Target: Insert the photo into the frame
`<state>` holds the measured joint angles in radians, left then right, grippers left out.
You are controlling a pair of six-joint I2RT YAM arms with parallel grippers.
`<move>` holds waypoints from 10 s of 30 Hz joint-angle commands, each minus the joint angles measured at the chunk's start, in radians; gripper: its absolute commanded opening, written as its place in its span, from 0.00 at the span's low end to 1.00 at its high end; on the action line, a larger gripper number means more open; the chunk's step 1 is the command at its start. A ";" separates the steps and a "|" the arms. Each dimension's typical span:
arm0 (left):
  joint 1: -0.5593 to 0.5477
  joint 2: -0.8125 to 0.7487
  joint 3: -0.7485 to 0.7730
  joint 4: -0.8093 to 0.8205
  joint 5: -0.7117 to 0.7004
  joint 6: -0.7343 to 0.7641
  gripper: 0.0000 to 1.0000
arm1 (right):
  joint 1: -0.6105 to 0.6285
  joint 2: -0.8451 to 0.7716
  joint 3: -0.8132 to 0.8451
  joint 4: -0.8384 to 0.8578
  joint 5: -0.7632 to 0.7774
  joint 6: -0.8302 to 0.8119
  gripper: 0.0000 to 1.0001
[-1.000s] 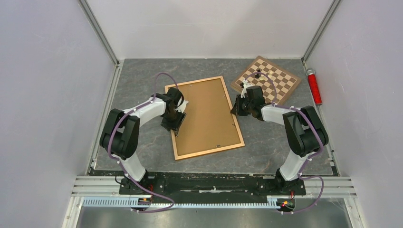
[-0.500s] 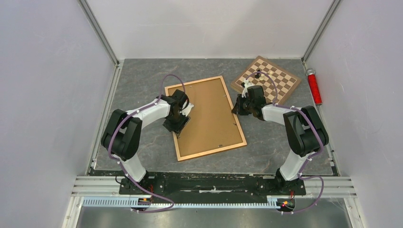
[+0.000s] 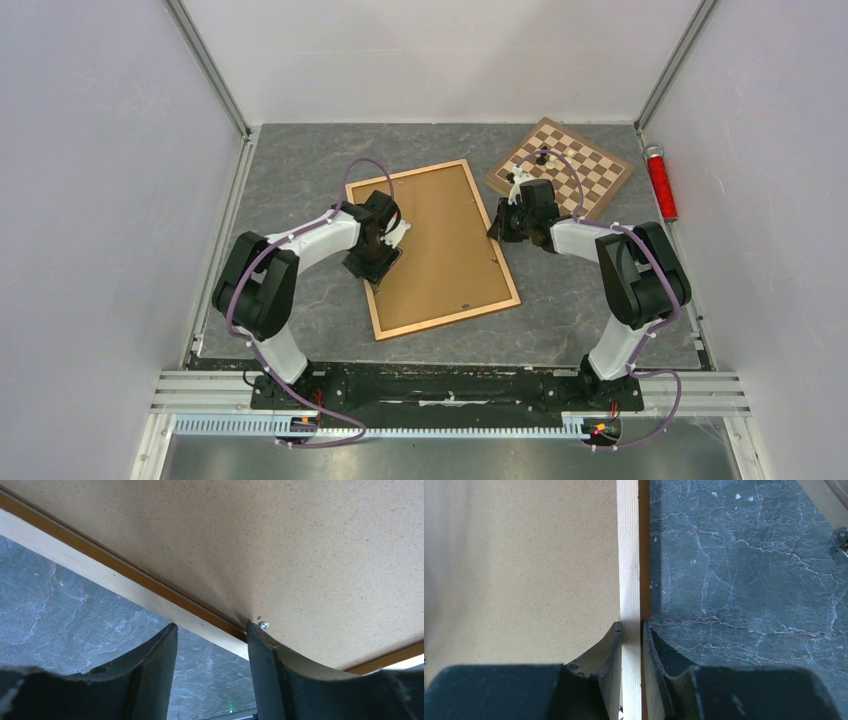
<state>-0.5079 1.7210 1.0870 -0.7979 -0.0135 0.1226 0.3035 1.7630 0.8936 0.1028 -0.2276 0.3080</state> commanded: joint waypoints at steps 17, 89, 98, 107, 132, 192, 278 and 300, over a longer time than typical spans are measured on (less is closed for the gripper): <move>0.135 -0.148 0.156 -0.066 0.099 0.055 0.66 | -0.003 -0.081 0.045 0.018 -0.063 -0.087 0.09; 0.340 0.144 0.381 -0.025 0.261 0.141 0.78 | 0.112 0.463 0.844 -0.791 -0.317 -1.224 0.00; 0.270 0.088 0.269 -0.063 0.254 0.234 0.80 | 0.112 0.431 0.804 -0.769 -0.323 -1.196 0.00; 0.256 0.091 0.215 -0.055 0.195 0.297 0.79 | 0.111 0.410 0.771 -0.728 -0.308 -1.158 0.00; 0.204 0.168 0.213 0.017 0.121 0.197 0.74 | 0.111 0.383 0.714 -0.686 -0.299 -1.136 0.00; 0.208 0.088 0.107 0.077 0.031 0.086 0.13 | 0.037 0.210 0.657 -0.492 -0.135 -0.720 0.62; 0.394 -0.069 -0.050 0.117 0.273 -0.042 0.51 | -0.086 0.000 0.137 -0.393 -0.138 -0.522 0.55; 0.394 -0.076 -0.052 0.117 0.268 -0.039 0.51 | -0.067 -0.041 0.103 -0.432 -0.114 -0.626 0.32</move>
<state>-0.1089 1.6814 1.0393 -0.6861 0.2379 0.0559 0.2188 1.7443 1.0111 -0.2928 -0.2909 -0.2287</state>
